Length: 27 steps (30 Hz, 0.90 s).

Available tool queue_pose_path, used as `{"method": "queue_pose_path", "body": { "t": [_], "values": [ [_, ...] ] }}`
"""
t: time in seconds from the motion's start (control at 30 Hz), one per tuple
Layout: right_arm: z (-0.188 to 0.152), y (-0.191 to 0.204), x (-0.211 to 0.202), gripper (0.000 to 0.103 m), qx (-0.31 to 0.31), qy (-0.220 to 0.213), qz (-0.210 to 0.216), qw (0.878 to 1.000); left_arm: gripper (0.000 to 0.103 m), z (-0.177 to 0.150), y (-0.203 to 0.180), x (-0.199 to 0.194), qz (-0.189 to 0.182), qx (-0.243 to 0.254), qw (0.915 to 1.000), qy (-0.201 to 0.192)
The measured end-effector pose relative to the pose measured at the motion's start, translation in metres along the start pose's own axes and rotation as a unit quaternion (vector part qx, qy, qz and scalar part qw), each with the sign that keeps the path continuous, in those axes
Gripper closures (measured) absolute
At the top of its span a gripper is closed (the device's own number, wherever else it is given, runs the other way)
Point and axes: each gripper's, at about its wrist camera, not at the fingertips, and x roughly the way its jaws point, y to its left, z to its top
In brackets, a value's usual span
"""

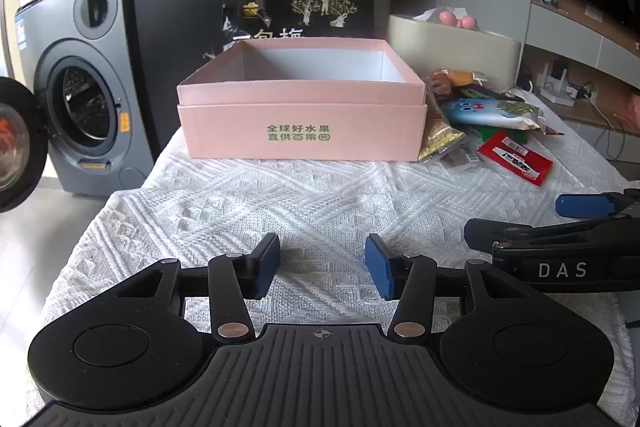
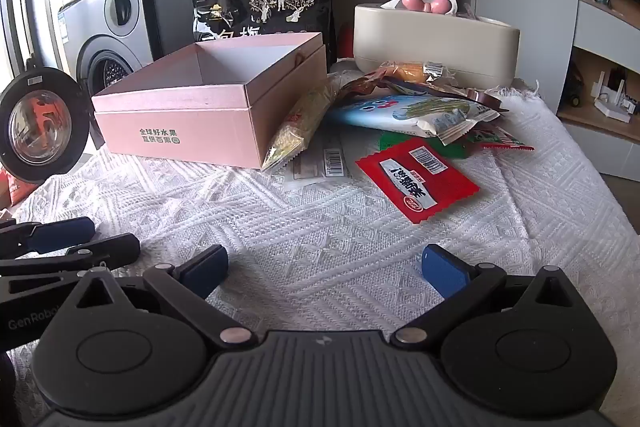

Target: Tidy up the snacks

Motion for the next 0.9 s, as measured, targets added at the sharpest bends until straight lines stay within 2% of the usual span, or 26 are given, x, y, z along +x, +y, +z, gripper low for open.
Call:
{"method": "queue_pose_path", "body": {
  "t": [0.9],
  "values": [
    [0.0002, 0.0016, 0.0006, 0.000, -0.015, 0.001, -0.011, 1.000, 0.050, -0.0001, 0.0000, -0.0001, 0.000, 0.000, 1.0000, -0.003]
  ]
}}
